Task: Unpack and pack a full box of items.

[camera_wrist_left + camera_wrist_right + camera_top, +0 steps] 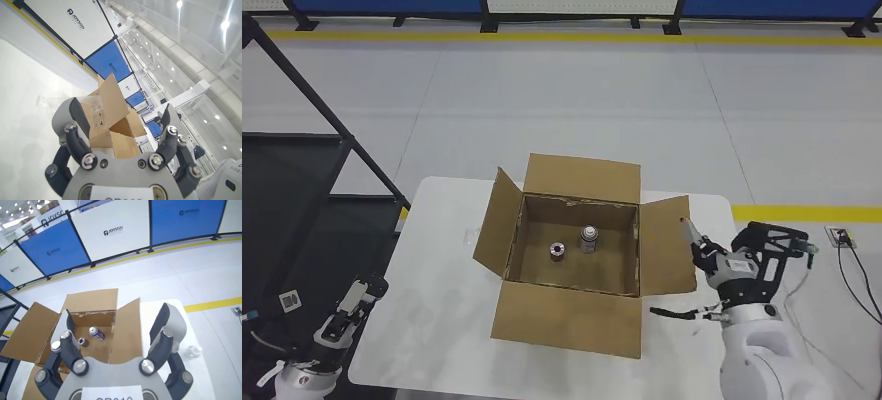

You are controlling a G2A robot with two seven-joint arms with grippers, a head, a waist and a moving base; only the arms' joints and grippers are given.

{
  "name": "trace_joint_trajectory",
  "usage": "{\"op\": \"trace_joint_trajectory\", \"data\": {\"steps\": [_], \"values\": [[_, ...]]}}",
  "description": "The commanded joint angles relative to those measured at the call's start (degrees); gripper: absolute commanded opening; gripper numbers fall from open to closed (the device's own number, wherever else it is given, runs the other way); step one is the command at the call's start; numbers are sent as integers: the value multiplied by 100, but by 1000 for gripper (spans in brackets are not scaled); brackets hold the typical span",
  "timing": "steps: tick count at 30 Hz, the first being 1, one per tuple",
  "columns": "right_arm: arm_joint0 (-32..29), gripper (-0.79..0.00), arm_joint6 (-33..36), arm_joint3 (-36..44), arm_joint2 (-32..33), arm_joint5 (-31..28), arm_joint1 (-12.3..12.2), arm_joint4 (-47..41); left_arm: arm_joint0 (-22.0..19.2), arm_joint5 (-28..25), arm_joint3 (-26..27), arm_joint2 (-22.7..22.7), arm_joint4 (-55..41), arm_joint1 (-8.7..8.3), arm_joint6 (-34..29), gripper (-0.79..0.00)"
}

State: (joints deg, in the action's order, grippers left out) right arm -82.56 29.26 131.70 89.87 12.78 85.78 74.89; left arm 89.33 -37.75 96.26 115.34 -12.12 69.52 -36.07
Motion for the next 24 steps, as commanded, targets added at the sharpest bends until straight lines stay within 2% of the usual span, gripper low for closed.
{"op": "trace_joint_trajectory", "data": {"steps": [1,5,8,16,17,19,20,21,24], "values": [[-295,0,-18,-137,640,-191,-33,-190,0,0,0,0,0,0,0,0],[-331,0,138,-977,1446,-475,-93,-725,0,0,0,0,0,0,0,0],[-85,0,534,-1835,1753,-698,-162,-758,0,0,0,0,0,0,0,0],[659,0,813,-3443,1686,-1049,-274,-720,0,0,0,0,0,0,0,0],[718,-43,808,-3559,1667,-1103,-281,-787,0,0,0,0,0,0,0,0],[823,-286,767,-3761,1651,-1107,-299,-796,0,0,0,0,0,0,0,0],[873,-366,760,-3844,1631,-1112,-305,-823,0,0,0,0,0,0,0,0],[918,-400,744,-3912,1622,-1118,-313,-845,0,0,0,0,0,0,0,0],[1025,-434,588,-4075,1638,-1080,-336,-889,0,0,0,0,0,0,0,0]]}}
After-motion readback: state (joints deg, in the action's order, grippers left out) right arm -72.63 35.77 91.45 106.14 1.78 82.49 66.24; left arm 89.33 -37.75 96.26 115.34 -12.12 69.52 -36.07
